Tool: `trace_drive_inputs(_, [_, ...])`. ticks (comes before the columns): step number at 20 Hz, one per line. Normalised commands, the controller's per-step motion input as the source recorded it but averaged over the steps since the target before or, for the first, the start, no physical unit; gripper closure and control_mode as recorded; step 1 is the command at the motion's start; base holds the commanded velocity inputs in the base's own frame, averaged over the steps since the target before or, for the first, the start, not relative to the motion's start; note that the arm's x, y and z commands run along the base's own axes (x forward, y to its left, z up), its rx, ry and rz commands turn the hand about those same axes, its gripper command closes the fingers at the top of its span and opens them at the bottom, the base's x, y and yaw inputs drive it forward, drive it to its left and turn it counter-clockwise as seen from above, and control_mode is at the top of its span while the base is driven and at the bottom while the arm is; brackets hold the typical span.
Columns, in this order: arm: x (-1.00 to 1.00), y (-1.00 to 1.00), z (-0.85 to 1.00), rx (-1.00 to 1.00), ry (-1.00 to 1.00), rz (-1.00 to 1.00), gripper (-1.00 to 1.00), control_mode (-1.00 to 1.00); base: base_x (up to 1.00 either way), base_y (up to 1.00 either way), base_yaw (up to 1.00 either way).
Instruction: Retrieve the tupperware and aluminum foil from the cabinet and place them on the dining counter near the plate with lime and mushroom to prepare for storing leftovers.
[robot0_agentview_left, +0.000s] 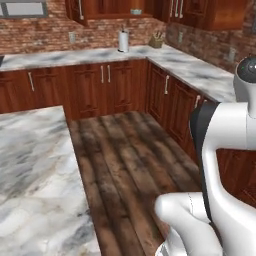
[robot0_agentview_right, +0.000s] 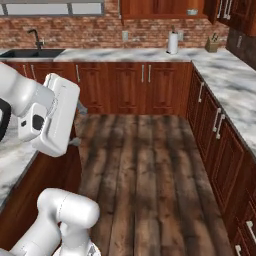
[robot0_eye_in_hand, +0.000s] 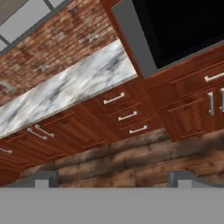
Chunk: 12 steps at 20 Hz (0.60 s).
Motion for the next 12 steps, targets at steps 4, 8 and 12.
trace_drive_inputs(4, [0.00, 0.00, 0.00, 0.00, 0.00, 0.00, -1.00, 1.00, 1.00, 0.00, 0.08])
trace_drive_inputs(8, [0.00, 0.00, 0.00, 0.00, 0.00, 0.00, -1.00, 1.00, 1.00, -0.01, 0.05])
trace_drive_inputs(12, [0.00, 0.00, 0.00, 0.00, 0.00, 0.00, -1.00, 1.00, 1.00, -0.06, 0.00])
